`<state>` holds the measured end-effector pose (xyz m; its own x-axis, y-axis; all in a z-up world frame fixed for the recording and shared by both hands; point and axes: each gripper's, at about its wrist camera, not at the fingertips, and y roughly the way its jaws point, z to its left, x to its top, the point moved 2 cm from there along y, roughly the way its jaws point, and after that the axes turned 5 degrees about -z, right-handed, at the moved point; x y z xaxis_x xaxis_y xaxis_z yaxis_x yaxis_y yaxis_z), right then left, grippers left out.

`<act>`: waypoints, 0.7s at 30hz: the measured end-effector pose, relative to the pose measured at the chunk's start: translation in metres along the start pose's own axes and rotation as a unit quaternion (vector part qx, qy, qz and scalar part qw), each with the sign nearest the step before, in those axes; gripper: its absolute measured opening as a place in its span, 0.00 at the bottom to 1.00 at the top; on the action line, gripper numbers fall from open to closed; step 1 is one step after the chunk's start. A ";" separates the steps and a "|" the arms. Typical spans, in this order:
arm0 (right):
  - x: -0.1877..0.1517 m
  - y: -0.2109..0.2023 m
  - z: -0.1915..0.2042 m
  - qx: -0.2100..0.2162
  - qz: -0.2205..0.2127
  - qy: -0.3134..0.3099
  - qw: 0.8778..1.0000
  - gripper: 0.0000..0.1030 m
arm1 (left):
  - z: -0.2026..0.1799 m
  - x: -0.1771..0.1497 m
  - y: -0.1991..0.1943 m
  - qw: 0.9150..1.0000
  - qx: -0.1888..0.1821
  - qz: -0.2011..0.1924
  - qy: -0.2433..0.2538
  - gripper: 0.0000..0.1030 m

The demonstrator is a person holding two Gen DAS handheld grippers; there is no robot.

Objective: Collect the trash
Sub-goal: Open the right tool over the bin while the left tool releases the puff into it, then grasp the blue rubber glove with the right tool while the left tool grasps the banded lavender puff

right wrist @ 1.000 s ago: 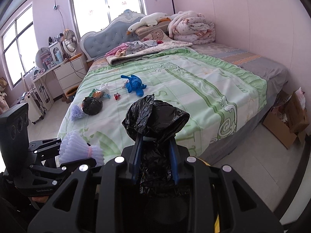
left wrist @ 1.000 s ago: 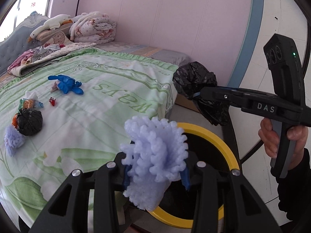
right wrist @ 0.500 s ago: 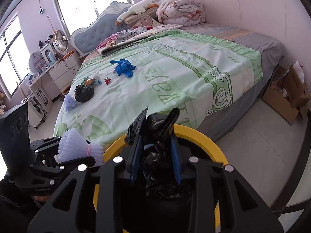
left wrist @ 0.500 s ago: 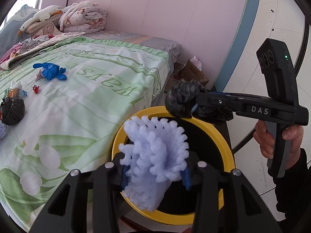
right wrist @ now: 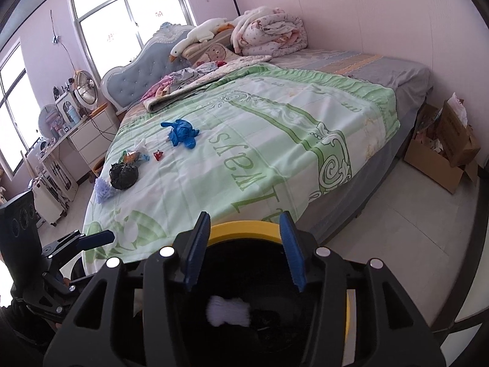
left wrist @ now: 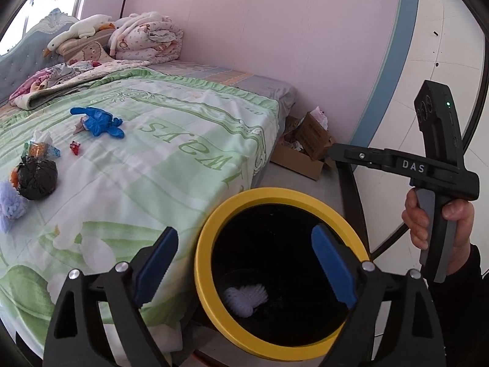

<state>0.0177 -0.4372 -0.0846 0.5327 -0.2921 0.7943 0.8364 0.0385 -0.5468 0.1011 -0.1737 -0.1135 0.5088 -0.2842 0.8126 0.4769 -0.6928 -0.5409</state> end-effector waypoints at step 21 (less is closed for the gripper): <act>0.061 0.081 0.095 0.075 -0.032 -0.059 0.995 0.67 | 0.133 0.035 -0.067 0.979 0.170 -0.092 -0.060 0.92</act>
<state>0.1304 -0.3614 -0.0549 0.4824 -0.1837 0.8565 0.8739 0.1680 -0.4562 0.1825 -0.0488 -0.0779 0.4618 -0.0818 0.8832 0.7696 -0.4581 -0.4448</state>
